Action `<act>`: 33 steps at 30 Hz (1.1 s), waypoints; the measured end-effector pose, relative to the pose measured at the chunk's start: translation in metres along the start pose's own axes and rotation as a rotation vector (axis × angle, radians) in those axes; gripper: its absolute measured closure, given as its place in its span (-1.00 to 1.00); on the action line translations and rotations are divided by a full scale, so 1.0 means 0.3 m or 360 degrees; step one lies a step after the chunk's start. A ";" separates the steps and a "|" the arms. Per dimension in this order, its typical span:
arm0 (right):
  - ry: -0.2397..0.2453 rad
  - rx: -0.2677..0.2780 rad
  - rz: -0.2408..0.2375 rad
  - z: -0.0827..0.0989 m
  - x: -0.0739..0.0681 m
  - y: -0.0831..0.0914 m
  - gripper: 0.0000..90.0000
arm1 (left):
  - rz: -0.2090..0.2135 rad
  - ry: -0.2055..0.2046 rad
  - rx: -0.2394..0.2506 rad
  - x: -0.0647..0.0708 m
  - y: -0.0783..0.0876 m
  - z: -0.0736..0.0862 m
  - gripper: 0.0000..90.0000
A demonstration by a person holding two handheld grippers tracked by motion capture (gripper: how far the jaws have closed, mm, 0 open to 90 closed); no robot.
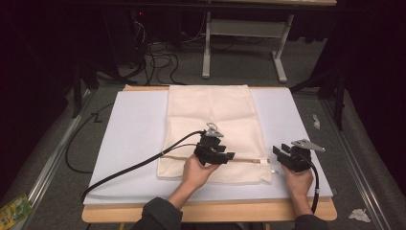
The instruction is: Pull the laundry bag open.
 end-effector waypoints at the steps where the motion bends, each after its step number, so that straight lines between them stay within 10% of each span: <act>1: 0.0000 -0.0001 0.0001 0.000 0.000 0.000 0.28 | 0.0013 -0.0003 -0.0007 0.008 -0.012 0.000 0.17; 12: 0.0012 -0.0007 0.0003 0.000 -0.002 -0.003 0.28 | 0.0088 0.0018 -0.0112 0.072 -0.152 0.013 0.20; 26: 0.0033 -0.0015 0.0022 0.001 -0.007 -0.004 0.29 | 0.0156 0.0310 -0.0145 0.041 -0.265 0.018 0.28; 33: 0.0036 -0.0010 0.0031 0.001 -0.007 -0.003 0.29 | 0.0101 0.0246 -0.0242 0.077 -0.317 0.007 0.27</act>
Point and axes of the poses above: each handheld gripper's, and its own axes: y roughly backward along the jaws, z roughly out of its underside, x roughly to its right, the point moved 1 cm from there along -y, roughly forward along the jaws, and after that the axes turned 13 degrees about x, right-handed, at the moved point
